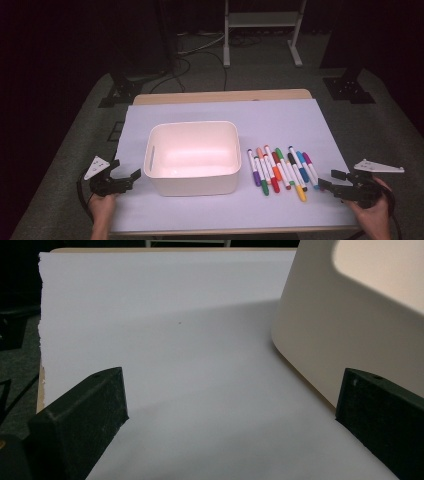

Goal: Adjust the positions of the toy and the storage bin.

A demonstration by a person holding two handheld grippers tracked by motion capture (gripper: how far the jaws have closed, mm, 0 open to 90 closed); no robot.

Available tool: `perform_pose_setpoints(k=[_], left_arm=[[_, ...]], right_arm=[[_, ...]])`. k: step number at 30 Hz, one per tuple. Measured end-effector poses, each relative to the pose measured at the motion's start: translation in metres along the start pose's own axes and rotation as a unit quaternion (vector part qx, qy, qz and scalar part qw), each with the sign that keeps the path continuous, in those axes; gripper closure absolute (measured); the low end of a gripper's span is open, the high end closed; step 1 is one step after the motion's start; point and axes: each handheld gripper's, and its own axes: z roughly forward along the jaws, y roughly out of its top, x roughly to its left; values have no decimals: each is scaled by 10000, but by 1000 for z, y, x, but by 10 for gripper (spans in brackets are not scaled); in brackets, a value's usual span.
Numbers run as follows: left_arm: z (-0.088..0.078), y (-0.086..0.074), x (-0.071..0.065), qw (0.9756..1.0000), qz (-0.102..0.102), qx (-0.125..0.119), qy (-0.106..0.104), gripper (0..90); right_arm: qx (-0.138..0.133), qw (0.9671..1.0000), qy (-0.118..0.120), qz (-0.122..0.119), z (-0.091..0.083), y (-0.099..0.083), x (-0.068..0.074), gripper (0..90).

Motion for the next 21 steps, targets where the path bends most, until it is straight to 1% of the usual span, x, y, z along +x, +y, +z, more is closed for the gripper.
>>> perform_pose_setpoints(k=[1,2,5,14,16,17,21], left_arm=[[0,0,0,10000,8,-9,-1,0],[0,0,-1,10000,21,-10,-3,0],[0,0,-1,10000,45,-6,-8,0],[-1,0,-2,9999,105,-10,-15,0],[-1,0,-2,9999,114,-17,-27,0],[-1,0,-2,9999,117,-23,-25,0],[-1,0,-2,9999,113,-13,-29,0]], right_arm=[[28,10000,12,29,1,1,0,224],[55,10000,2,-2,2,1,-1,223],[86,10000,-1,16,4,3,-2,224],[240,9996,-153,30,15,13,-8,236],[352,9991,-225,46,22,18,-10,256],[410,9988,-272,43,24,20,-10,286],[587,9971,-473,59,34,27,-11,351]])
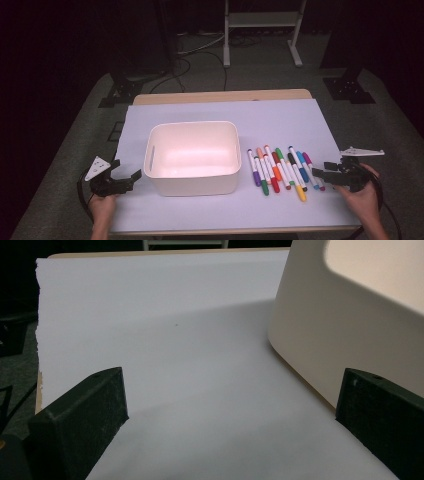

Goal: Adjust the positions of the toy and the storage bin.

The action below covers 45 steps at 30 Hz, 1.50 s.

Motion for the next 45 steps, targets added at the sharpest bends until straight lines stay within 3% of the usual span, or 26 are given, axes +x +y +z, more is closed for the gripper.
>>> perform_pose_setpoints(k=[4,9,18,23,26,30,31,32,33,35,37,38,39,40,41,42,43,44,45], left_arm=[[0,0,0,10000,-6,6,3,0],[0,0,0,10000,-27,13,3,0],[0,0,0,10000,-41,-16,-7,0],[0,0,0,10000,-11,-19,-6,0],[-1,0,0,10000,-9,-24,-5,0],[0,0,0,10000,-12,-28,-2,0],[0,0,0,10000,-30,-37,-2,0],[0,0,0,10000,-25,-40,1,0],[0,0,0,10000,-28,-42,-1,0],[0,0,0,10000,-14,-42,2,0],[-1,0,0,10000,-3,-56,0,0],[-1,0,0,10000,-3,-56,0,0],[-1,-1,0,10000,-2,-67,-1,0],[-1,-1,0,10000,-1,-78,1,0],[-1,-1,0,10000,6,-93,5,0],[-1,-1,0,10000,6,-93,5,0],[-1,-1,0,10000,7,-98,4,0],[-1,-1,0,10000,11,-87,-2,0],[-1,-1,0,10000,3,-86,0,0]], right_arm=[[82,9999,-103,34,6,5,-1,435],[336,9986,-411,-5,18,12,1,544],[674,9919,-1033,-310,28,14,10,739],[674,9925,-996,-203,25,16,8,756],[602,9940,-896,-175,20,18,9,757],[406,9965,-653,-341,5,30,25,757],[294,9972,-473,-503,-4,40,38,757],[294,9972,-473,-503,-4,40,38,757],[148,9970,-242,-717,-14,53,55,756],[112,9968,-150,-783,-17,58,61,756],[11,9944,218,-1037,-26,76,87,756],[11,9944,218,-1037,-26,76,87,756],[-26,9911,461,-1251,-29,89,106,756],[-26,9911,461,-1251,-29,89,106,756],[-59,9882,659,-1384,-30,98,119,756],[-59,9882,659,-1384,-30,98,119,756],[-58,9864,777,-1446,-31,103,126,756],[-65,9820,1011,-1596,-31,113,141,756],[-56,9804,1085,-1642,-31,116,146,756]])
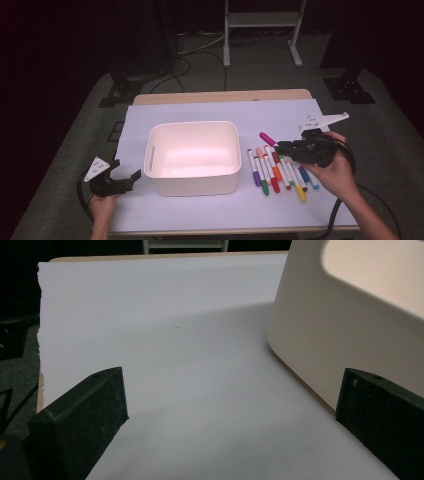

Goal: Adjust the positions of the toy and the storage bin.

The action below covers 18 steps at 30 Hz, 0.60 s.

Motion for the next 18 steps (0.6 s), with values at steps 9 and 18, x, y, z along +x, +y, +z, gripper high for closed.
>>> perform_pose_setpoints(k=[9,18], left_arm=[[0,0,0,10000,-15,14,-10,0],[0,0,1,10000,-21,27,-19,0]], right_arm=[[130,9958,717,-557,23,42,36,756],[351,9841,1355,-1096,55,77,73,756]])
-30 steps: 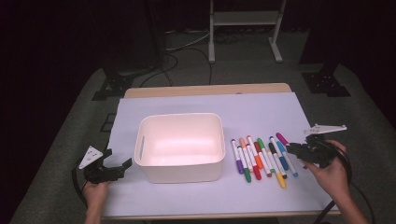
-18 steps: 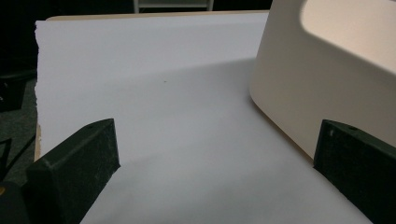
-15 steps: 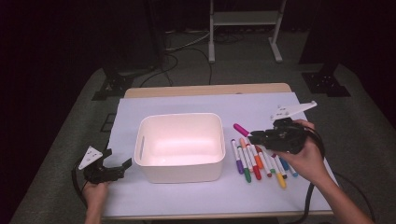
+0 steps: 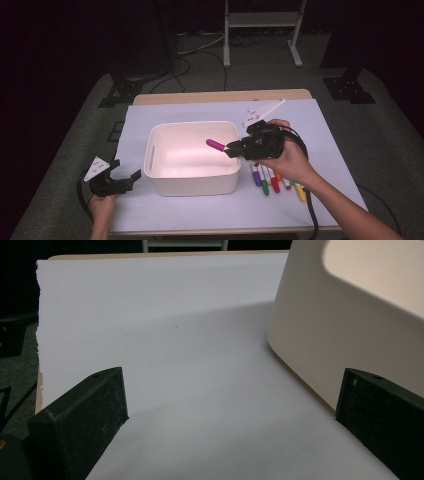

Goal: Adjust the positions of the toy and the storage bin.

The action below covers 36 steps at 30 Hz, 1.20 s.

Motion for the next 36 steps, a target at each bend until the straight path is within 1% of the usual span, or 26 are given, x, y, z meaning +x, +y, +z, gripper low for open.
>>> perform_pose_setpoints(k=[1,2,3,4,6,9,12,13,14,16,17,18,19,21,24,26,28,29,30,31,33,36], left_arm=[[0,0,0,10000,2,5,0,0],[0,0,0,10000,1,8,-1,0],[0,0,0,10000,-3,12,-3,0],[0,0,0,10000,-4,15,-2,0],[0,0,0,10000,-5,16,-5,0],[0,0,0,10000,-11,25,-8,0],[0,0,1,10000,-19,23,-15,0],[0,0,1,10000,-19,23,-15,0],[0,0,1,10000,-17,24,-17,0],[0,0,1,10000,-16,27,-19,0],[0,0,1,10000,-15,29,-21,0],[0,0,1,10000,-21,25,-22,0],[0,0,1,10000,-27,21,-24,0],[0,0,1,10000,-28,25,-27,0],[0,0,1,10000,-50,23,-30,0],[0,0,1,10000,-53,22,-32,0],[0,0,1,10000,-47,15,-32,0],[0,0,1,10000,-47,15,-32,0],[0,0,1,10000,-55,7,-32,0],[0,0,1,10000,-55,10,-34,0],[0,0,1,10000,-70,15,-42,0],[0,0,1,10000,-70,12,-49,0]], right_arm=[[0,10000,0,0,0,0,0,756],[40,9999,94,-68,6,5,2,756],[40,9999,94,-68,6,5,2,756],[90,9997,173,-176,13,11,4,755],[121,9995,218,-210,16,13,5,756],[220,9985,370,-339,32,22,7,755],[305,9975,470,-420,44,28,9,756],[305,9975,470,-420,44,28,9,756],[341,9971,500,-457,48,29,9,755],[399,9963,586,-496,56,32,9,755],[472,9954,657,-521,65,35,11,755],[472,9954,657,-521,65,35,11,755],[538,9943,719,-578,73,37,13,755],[599,9932,772,-632,81,39,14,755],[683,9920,802,-696,89,41,16,755],[823,9899,854,-780,103,43,17,755],[866,9891,885,-798,110,44,16,755],[866,9891,885,-798,110,44,16,755],[900,9884,914,-817,113,45,15,755],[978,9872,930,-851,121,47,15,755],[1075,9859,959,-848,128,47,14,755],[1144,9846,992,-876,137,49,12,754]])
